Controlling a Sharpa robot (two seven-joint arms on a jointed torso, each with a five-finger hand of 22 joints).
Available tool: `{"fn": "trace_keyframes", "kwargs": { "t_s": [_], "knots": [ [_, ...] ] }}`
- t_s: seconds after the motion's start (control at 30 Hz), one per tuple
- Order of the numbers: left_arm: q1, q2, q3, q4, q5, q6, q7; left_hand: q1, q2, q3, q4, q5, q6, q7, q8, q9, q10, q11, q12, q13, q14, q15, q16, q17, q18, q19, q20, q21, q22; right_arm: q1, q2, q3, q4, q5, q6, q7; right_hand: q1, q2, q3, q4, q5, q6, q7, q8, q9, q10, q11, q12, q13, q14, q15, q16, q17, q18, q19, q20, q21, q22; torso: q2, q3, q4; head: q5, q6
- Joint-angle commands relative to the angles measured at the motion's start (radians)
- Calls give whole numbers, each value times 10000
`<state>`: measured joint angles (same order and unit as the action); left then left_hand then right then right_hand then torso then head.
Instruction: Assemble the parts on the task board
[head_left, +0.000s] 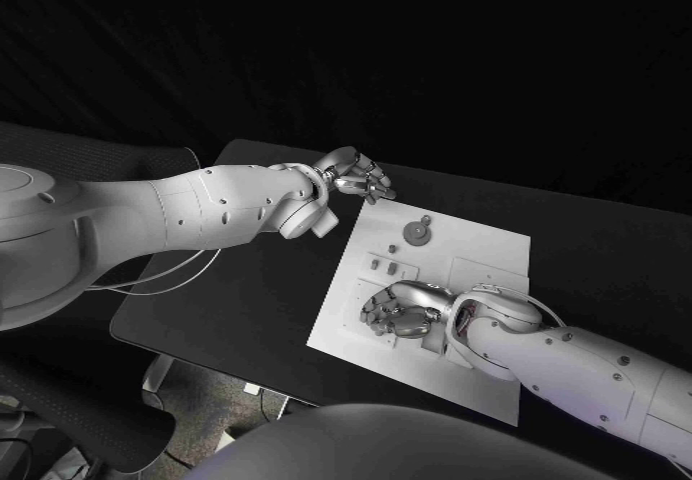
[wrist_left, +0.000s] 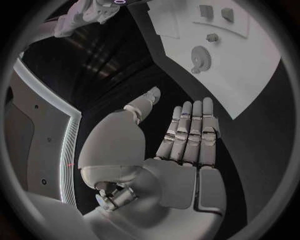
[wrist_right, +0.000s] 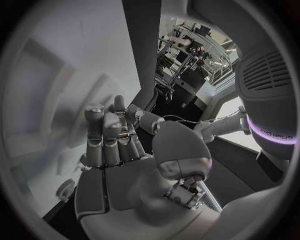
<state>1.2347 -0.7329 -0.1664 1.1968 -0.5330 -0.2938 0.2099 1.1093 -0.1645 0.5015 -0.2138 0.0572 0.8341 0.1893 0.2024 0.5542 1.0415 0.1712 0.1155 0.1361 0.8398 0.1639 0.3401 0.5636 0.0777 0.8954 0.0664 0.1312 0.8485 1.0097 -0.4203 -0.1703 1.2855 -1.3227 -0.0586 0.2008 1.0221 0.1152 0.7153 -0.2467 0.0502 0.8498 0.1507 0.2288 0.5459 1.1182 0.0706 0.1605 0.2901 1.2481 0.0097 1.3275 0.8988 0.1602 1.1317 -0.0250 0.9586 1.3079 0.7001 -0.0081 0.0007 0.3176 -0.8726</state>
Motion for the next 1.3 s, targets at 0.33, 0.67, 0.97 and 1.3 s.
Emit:
{"fn": "trace_keyframes", "kwargs": {
  "t_s": [0.33,0.67,0.97,1.3],
  "knots": [
    [13,5,6,-1,-4,-13,48,56,78,25,18,-22,-17,61,71,-13,46,-6,-38,-10,0,27,-50,18,208,-44,-1,-62,18,-72,-19,-67,-160,962,888,-386,-129,174,211,7,27,-144,-32,315,780,-805,459,-960,-271,325,-59,-25,-244,1016,459,-174,-232,-214,-2,-9,4,18,0],
    [13,-2,6,-1,-4,-10,38,59,79,26,19,-21,-18,62,73,-16,48,-6,-44,-10,1,27,-53,21,208,-44,-1,-64,22,-69,-8,-62,-201,1376,863,-333,-161,177,250,-6,27,-187,-27,303,808,-864,472,-957,-348,336,-47,-36,-286,1016,488,-179,-299,-253,-3,-8,7,32,0],
    [13,-3,6,6,-4,-9,34,61,78,27,18,-21,-18,62,74,-18,50,-7,-47,-11,1,27,-54,23,208,-44,-2,-66,24,-67,8,-50,-220,1714,1215,-390,-207,214,311,-41,27,-293,65,251,828,-1044,601,-971,-513,343,77,-21,-347,1016,525,-178,-395,-296,-3,-9,6,59,0],
    [13,-12,5,17,-8,12,2,65,80,29,17,-21,-19,61,75,-20,51,-7,-50,-12,2,27,-55,25,209,-44,-2,-67,26,-61,18,-49,-267,1717,1206,-472,-99,247,794,61,28,-524,83,139,842,-1635,694,-976,-933,304,172,38,-432,1016,504,-115,-605,-369,-1,-7,9,60,0]
  ]
}}
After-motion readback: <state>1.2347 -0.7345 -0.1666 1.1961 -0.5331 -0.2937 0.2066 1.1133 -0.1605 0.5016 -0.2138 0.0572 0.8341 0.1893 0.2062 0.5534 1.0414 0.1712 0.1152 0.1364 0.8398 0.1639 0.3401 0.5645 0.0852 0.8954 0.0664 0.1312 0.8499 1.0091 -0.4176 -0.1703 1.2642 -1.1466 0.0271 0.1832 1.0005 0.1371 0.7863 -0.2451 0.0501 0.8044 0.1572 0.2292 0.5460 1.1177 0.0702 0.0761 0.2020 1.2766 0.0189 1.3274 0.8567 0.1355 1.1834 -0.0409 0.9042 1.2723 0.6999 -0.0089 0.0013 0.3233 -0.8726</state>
